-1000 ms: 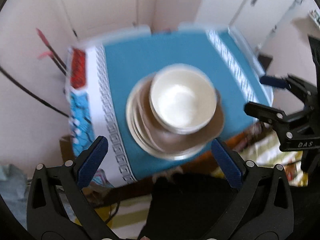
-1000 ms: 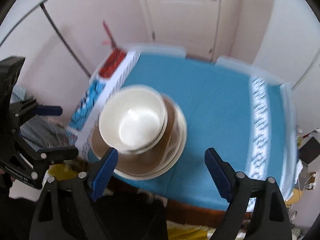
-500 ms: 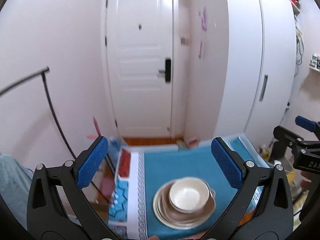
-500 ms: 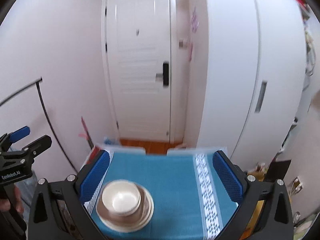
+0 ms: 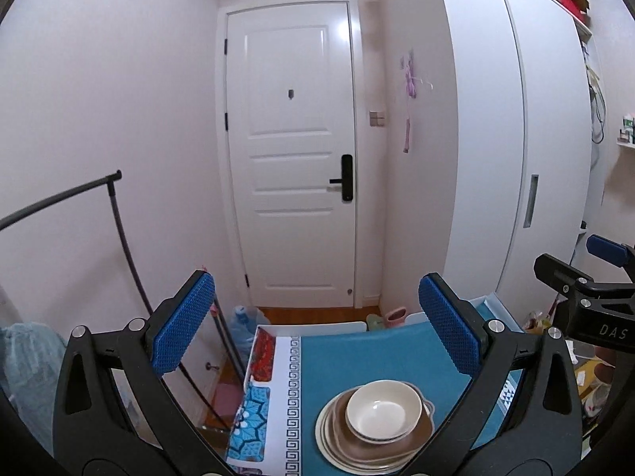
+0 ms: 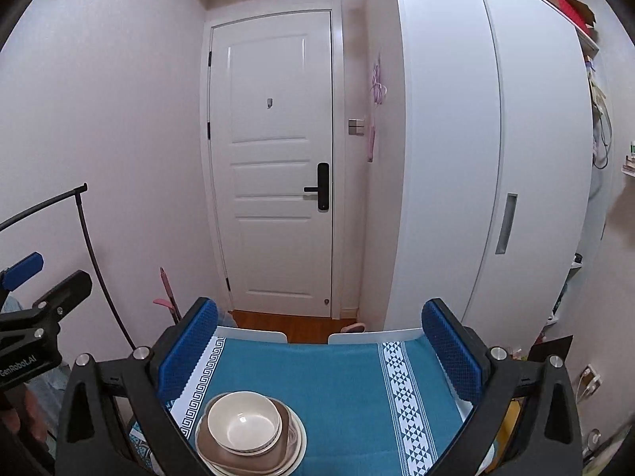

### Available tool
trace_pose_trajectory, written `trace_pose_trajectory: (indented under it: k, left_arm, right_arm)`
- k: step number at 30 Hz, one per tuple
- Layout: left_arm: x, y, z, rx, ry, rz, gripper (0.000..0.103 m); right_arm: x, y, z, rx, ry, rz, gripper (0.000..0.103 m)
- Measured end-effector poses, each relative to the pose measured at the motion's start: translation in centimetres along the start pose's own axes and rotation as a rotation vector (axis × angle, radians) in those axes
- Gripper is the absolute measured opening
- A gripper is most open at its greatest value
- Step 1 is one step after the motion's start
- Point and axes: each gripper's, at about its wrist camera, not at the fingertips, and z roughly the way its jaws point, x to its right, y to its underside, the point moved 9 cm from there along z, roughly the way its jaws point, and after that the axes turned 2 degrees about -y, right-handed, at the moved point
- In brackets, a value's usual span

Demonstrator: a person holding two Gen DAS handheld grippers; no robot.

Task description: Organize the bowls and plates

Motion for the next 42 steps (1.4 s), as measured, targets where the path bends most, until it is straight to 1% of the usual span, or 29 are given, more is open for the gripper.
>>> trace_pose_trajectory:
  k: [20,42]
  left_arm:
    - [0.1,-0.2,-0.4,0.01,-0.012,0.009,0.103]
    - [0.1,-0.2,0.1,-0.003,-0.033,0.004,0.103]
  right_arm:
    - [-0.1,0.1,-0.1,-0.011,0.026,-0.006,0.102]
    - [0.0,0.1,0.8,-0.031,0.032,0.002,0.102]
